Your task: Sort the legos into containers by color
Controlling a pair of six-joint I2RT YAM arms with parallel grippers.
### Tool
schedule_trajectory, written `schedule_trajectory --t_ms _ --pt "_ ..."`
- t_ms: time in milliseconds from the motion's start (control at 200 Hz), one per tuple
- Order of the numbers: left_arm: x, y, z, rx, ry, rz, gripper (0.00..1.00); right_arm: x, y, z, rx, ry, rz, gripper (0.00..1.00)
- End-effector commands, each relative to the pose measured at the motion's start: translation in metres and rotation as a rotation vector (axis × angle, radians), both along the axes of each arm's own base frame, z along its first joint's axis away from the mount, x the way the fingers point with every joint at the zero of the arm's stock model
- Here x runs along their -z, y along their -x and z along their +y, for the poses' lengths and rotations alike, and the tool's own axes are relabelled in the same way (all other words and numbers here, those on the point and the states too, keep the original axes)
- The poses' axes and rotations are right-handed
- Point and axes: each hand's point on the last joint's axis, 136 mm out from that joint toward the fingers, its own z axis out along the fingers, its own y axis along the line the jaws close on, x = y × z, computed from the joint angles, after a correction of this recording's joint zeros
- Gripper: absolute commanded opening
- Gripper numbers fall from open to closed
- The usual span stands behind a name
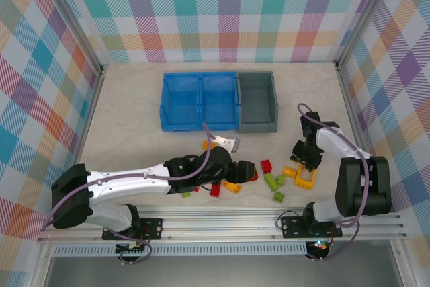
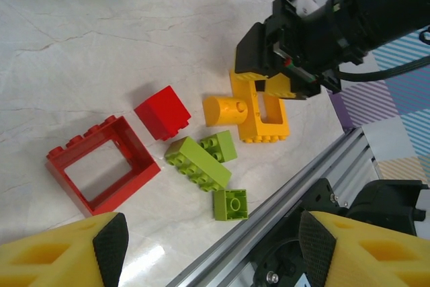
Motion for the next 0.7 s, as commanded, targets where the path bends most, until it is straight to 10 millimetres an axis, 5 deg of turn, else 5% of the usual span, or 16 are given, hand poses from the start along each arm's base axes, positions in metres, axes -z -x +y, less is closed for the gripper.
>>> schedule_trajectory --t_ms 0,260,480,595,695 --pt "-0.017 0.003 -0.013 0.012 0.053 -0.019 0.70 0.006 -0.002 0.001 -0.015 -0.013 0.002 0.35" --pt "-0.015 0.004 -0.013 0.009 0.037 -0.022 0.70 0.010 -0.012 0.002 -0.054 -0.017 -0.011 0.20" --pt "-0.017 0.000 -0.009 -0.002 0.018 -0.045 0.69 -0.008 -0.027 -0.001 -0.113 0.044 -0.051 0.11" --pt "-0.028 -0.008 0.005 -0.062 -0.015 -0.078 0.69 -0.037 -0.035 -0.011 -0.121 0.136 -0.114 0.06" --pt "-0.052 -0.019 0.023 -0.125 -0.059 -0.144 0.70 -0.082 -0.058 0.006 -0.216 0.183 -0.263 0.06"
